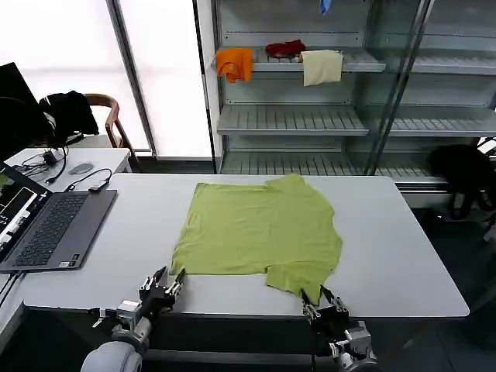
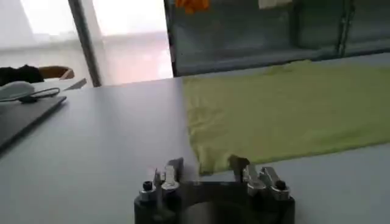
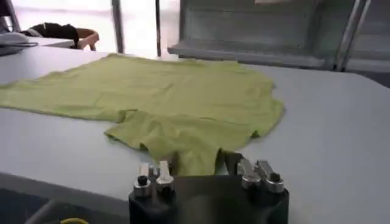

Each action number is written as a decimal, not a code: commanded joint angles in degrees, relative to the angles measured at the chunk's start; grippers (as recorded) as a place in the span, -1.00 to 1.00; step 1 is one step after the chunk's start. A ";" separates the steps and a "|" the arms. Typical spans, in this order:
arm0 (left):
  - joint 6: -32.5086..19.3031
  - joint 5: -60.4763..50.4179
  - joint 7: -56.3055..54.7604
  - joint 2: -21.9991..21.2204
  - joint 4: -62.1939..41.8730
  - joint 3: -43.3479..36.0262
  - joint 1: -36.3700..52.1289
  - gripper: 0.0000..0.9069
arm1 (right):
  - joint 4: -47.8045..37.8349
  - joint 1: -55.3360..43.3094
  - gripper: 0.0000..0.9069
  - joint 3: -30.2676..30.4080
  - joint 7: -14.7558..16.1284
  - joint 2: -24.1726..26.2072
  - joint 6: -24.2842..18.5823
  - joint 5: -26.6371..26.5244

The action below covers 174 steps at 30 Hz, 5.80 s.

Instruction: Fold and organize the clothes.

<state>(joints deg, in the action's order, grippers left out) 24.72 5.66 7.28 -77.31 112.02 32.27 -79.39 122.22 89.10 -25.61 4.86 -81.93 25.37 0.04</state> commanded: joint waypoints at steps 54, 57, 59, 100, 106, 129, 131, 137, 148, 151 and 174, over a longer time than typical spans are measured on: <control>6.58 11.22 -4.60 -1.03 -12.26 -2.18 20.12 -0.98 | -22.15 -36.25 -1.00 -1.33 -3.81 -7.22 7.38 -3.75; 6.32 10.56 -4.55 -1.19 -13.65 -2.30 21.25 -0.98 | -24.07 -37.65 -1.00 -1.27 -3.78 -7.37 7.38 -3.10; 5.97 10.25 -4.57 -1.22 -14.70 -2.42 21.83 -0.98 | -25.14 -38.55 -1.00 -1.30 -3.80 -7.44 7.32 -2.72; 6.54 4.29 -4.20 -0.03 -12.06 -3.53 17.65 1.00 | -18.73 -27.93 1.00 -6.58 -2.66 -1.43 7.57 -4.80; 5.20 4.59 -4.40 -0.63 -13.20 -3.61 18.38 1.00 | -18.47 -26.06 1.00 -6.95 -3.11 -1.56 6.89 -4.56; 4.91 4.04 -3.69 -1.00 -14.96 -4.81 19.74 -1.00 | -17.50 -24.26 -1.00 -6.25 -2.66 -1.83 5.40 -2.93; 4.41 3.91 -3.92 -1.09 -15.00 -4.90 19.89 -1.00 | -17.31 -24.29 -1.00 -6.15 -2.61 -1.78 5.40 -2.92; 3.98 3.04 -4.98 -1.16 -14.88 -5.16 20.07 -1.00 | -16.83 -24.26 -1.00 -5.96 -2.35 -1.66 5.42 -3.06; 4.15 2.04 -5.31 -1.25 -6.25 -3.15 12.46 -1.00 | -9.65 -19.64 -1.00 -5.40 -2.11 -0.89 6.72 -5.17; 4.27 2.87 -5.30 -1.04 -2.59 -1.89 9.21 -1.00 | -6.00 -16.84 -1.00 -4.91 -2.24 -0.38 7.73 -6.29; 1.87 8.81 -13.69 -5.98 11.27 3.43 -11.18 -0.98 | 4.72 0.75 1.00 -0.59 -6.55 -0.78 7.71 -6.07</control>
<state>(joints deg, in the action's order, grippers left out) 27.18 12.80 -2.74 -81.43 118.65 34.64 -83.37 124.26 85.08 -26.79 -0.99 -82.77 32.94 -5.93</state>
